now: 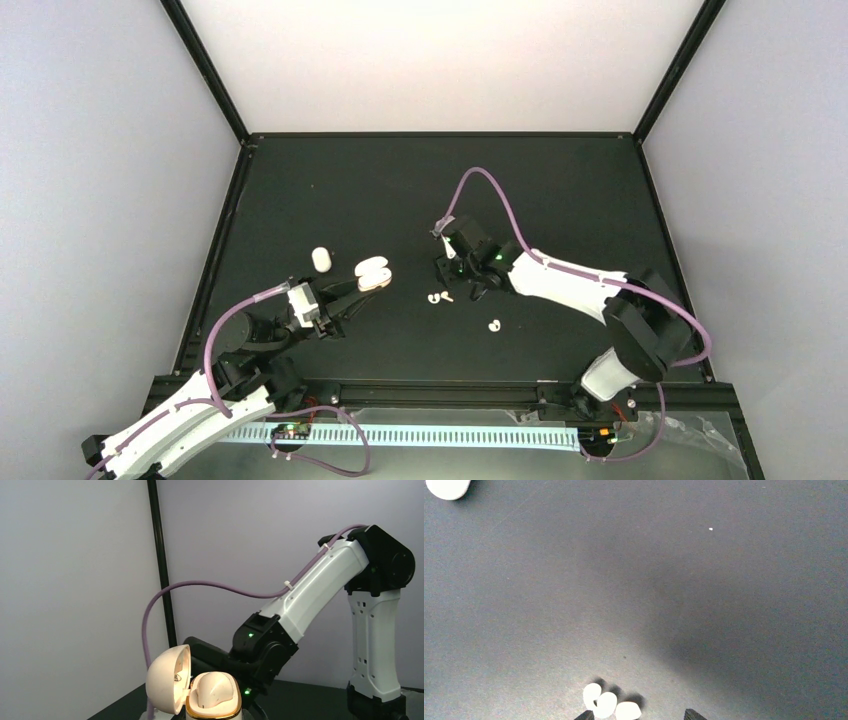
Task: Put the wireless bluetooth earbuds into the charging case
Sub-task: Pick up the earbud from the center of the board.
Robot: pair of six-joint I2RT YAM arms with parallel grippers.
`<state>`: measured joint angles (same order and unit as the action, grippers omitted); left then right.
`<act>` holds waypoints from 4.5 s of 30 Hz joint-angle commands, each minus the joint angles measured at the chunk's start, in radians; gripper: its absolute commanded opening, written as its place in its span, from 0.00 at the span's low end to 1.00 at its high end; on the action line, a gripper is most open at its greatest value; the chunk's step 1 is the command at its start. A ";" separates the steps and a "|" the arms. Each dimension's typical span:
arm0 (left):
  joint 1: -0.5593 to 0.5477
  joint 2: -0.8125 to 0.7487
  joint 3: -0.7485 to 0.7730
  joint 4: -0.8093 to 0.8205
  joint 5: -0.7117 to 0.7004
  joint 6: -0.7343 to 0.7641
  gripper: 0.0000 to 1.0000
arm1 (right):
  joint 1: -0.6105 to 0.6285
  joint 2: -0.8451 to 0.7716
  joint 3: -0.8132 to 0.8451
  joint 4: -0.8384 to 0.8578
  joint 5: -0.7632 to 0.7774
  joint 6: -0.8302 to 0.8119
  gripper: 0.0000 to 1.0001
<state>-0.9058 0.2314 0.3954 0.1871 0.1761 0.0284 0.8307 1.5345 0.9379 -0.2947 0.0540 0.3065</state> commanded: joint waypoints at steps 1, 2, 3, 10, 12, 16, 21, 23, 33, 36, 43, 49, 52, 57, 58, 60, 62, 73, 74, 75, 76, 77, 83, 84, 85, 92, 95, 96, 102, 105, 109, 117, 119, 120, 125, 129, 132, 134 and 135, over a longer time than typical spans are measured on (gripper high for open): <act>-0.007 0.012 0.031 -0.003 0.014 0.015 0.02 | 0.003 0.074 0.063 -0.087 -0.058 -0.061 0.44; -0.007 0.010 0.031 -0.003 0.013 0.016 0.01 | 0.004 0.085 0.066 -0.094 -0.072 -0.062 0.43; -0.007 0.008 0.030 -0.004 0.011 0.015 0.02 | 0.006 0.095 0.069 -0.097 -0.078 -0.063 0.42; -0.006 0.014 0.031 0.002 0.020 0.016 0.02 | 0.037 0.144 0.091 -0.126 -0.042 -0.082 0.39; -0.007 0.013 0.031 0.001 0.022 0.016 0.02 | 0.043 0.150 0.095 -0.128 -0.035 -0.086 0.38; -0.007 0.008 0.031 -0.001 0.022 0.016 0.02 | 0.059 0.168 0.109 -0.142 -0.018 -0.098 0.35; -0.007 0.009 0.030 -0.002 0.022 0.015 0.01 | 0.063 0.184 0.110 -0.146 -0.003 -0.098 0.31; -0.007 0.009 0.031 -0.002 0.023 0.014 0.02 | 0.063 0.193 0.113 -0.146 0.002 -0.102 0.30; -0.007 0.009 0.030 -0.003 0.025 0.015 0.02 | 0.071 0.235 0.121 -0.144 0.014 -0.115 0.28; -0.007 0.009 0.030 -0.003 0.023 0.015 0.02 | 0.072 0.241 0.125 -0.141 0.011 -0.116 0.27; -0.007 0.011 0.030 -0.003 0.023 0.013 0.02 | 0.074 0.255 0.138 -0.139 0.009 -0.120 0.25; -0.007 0.011 0.030 -0.003 0.023 0.013 0.01 | 0.073 0.264 0.142 -0.138 0.004 -0.121 0.22; -0.008 0.012 0.030 -0.003 0.023 0.013 0.02 | 0.073 0.266 0.143 -0.138 0.000 -0.122 0.20; -0.007 0.012 0.030 -0.004 0.023 0.013 0.02 | 0.073 0.264 0.140 -0.138 -0.001 -0.122 0.16; -0.007 0.013 0.030 -0.002 0.023 0.012 0.02 | 0.074 0.262 0.140 -0.137 0.001 -0.121 0.14; -0.006 0.012 0.030 -0.002 0.023 0.011 0.02 | 0.074 0.259 0.138 -0.135 0.004 -0.120 0.12; -0.007 0.012 0.030 -0.002 0.025 0.011 0.01 | 0.074 0.257 0.137 -0.132 0.004 -0.118 0.08; -0.007 0.013 0.030 -0.002 0.026 0.010 0.02 | 0.073 0.244 0.134 -0.123 0.003 -0.106 0.04; -0.007 0.014 0.030 -0.002 0.026 0.010 0.02 | 0.073 0.242 0.134 -0.121 0.003 -0.101 0.02; -0.007 0.014 0.030 -0.002 0.026 0.010 0.02 | 0.073 0.241 0.133 -0.118 0.006 -0.096 0.01; -0.007 0.014 0.030 -0.002 0.026 0.010 0.02 | 0.073 0.238 0.133 -0.115 0.009 -0.092 0.01; -0.007 0.014 0.030 -0.003 0.026 0.011 0.02 | 0.074 0.236 0.129 -0.114 0.011 -0.088 0.01; -0.007 0.011 0.030 -0.006 0.026 0.011 0.02 | 0.071 0.227 0.114 -0.132 0.053 -0.058 0.01; -0.007 0.011 0.030 -0.007 0.026 0.011 0.02 | 0.069 0.218 0.107 -0.138 0.069 -0.047 0.01; -0.007 0.010 0.030 -0.008 0.026 0.012 0.02 | 0.067 0.204 0.092 -0.135 0.084 -0.034 0.01; -0.007 0.015 0.029 -0.002 0.031 0.010 0.02 | 0.033 0.129 0.018 -0.148 0.066 0.016 0.01; -0.007 0.018 0.030 0.000 0.034 0.009 0.02 | 0.032 0.135 0.016 -0.161 0.049 0.014 0.01; -0.007 0.019 0.030 0.000 0.035 0.008 0.02 | 0.032 0.138 0.019 -0.166 0.048 0.013 0.01; -0.006 0.019 0.029 -0.002 0.038 0.008 0.02 | 0.033 0.173 0.047 -0.186 0.043 0.000 0.03; -0.007 0.017 0.030 -0.003 0.038 0.008 0.02 | 0.033 0.188 0.062 -0.196 0.040 -0.004 0.07; -0.007 0.017 0.030 -0.003 0.040 0.008 0.02 | 0.032 0.194 0.074 -0.202 0.045 -0.006 0.16; -0.007 0.022 0.030 0.002 0.043 0.007 0.02 | 0.033 0.225 0.120 -0.222 0.071 -0.012 0.27; -0.007 0.022 0.030 0.002 0.043 0.007 0.02 | 0.033 0.236 0.129 -0.226 0.074 -0.016 0.27; -0.007 0.021 0.030 0.002 0.043 0.007 0.02 | 0.033 0.241 0.134 -0.227 0.076 -0.017 0.27; -0.007 0.022 0.030 0.002 0.043 0.008 0.02 | 0.032 0.261 0.143 -0.231 0.082 -0.025 0.26; -0.007 0.022 0.029 0.000 0.041 0.008 0.02 | 0.032 0.259 0.137 -0.232 0.081 -0.027 0.25; -0.007 0.022 0.029 0.002 0.042 0.008 0.01 | 0.032 0.249 0.129 -0.240 0.077 -0.027 0.26; -0.007 0.023 0.029 0.002 0.043 0.008 0.02 | 0.031 0.233 0.118 -0.243 0.072 -0.027 0.28; -0.007 0.023 0.029 0.002 0.043 0.008 0.02 | 0.033 0.225 0.112 -0.245 0.069 -0.025 0.29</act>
<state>-0.9058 0.2443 0.3958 0.1867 0.2108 0.0322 0.8635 1.7813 1.0580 -0.5171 0.1150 0.2890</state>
